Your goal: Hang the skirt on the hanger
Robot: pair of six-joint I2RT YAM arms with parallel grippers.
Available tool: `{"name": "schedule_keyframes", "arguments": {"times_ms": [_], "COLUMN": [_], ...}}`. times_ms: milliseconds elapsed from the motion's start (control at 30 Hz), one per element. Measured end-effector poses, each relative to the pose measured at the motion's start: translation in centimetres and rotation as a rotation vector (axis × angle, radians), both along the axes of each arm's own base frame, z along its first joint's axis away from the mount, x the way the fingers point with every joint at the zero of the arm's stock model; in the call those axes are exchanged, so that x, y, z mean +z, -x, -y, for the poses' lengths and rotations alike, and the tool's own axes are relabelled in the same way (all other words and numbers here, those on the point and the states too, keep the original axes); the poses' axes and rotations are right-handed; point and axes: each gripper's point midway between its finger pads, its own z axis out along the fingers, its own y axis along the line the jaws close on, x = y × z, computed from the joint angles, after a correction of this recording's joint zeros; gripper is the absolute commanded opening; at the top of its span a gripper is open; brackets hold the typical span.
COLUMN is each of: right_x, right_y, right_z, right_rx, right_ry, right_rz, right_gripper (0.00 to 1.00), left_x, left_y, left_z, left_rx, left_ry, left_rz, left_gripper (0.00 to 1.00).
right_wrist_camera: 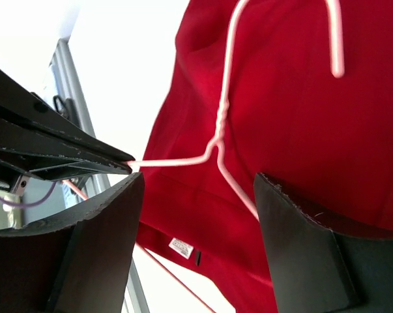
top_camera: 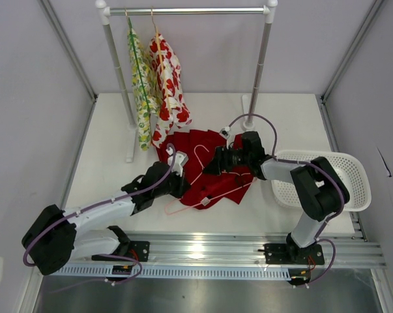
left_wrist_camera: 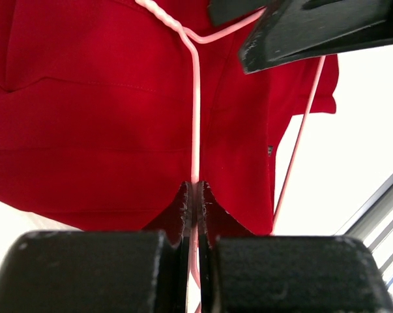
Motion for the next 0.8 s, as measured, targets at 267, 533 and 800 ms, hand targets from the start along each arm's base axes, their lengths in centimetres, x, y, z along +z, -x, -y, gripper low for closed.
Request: {"name": "schedule_keyframes", "arguments": {"times_ms": [267,533,800], "right_x": [0.6,2.2,2.5], "right_y": [0.1,0.9,2.2], "right_z": [-1.3,-2.1,-2.5], "right_rx": [0.09,0.176,0.217], "right_ry": [-0.063,-0.135,-0.178], "right_rz": [-0.01,-0.01,-0.018], "right_gripper": [0.73,0.73,0.62], "left_x": [2.1,3.0,3.4], "left_y": [0.6,1.1,0.6], "left_z": [0.2,0.6,0.6], "left_rx": [-0.04,-0.071,-0.047], "left_ry": [0.087,0.119,0.101], "left_rz": [0.139,0.237,0.297], "left_gripper": [0.0,0.0,0.0]}}
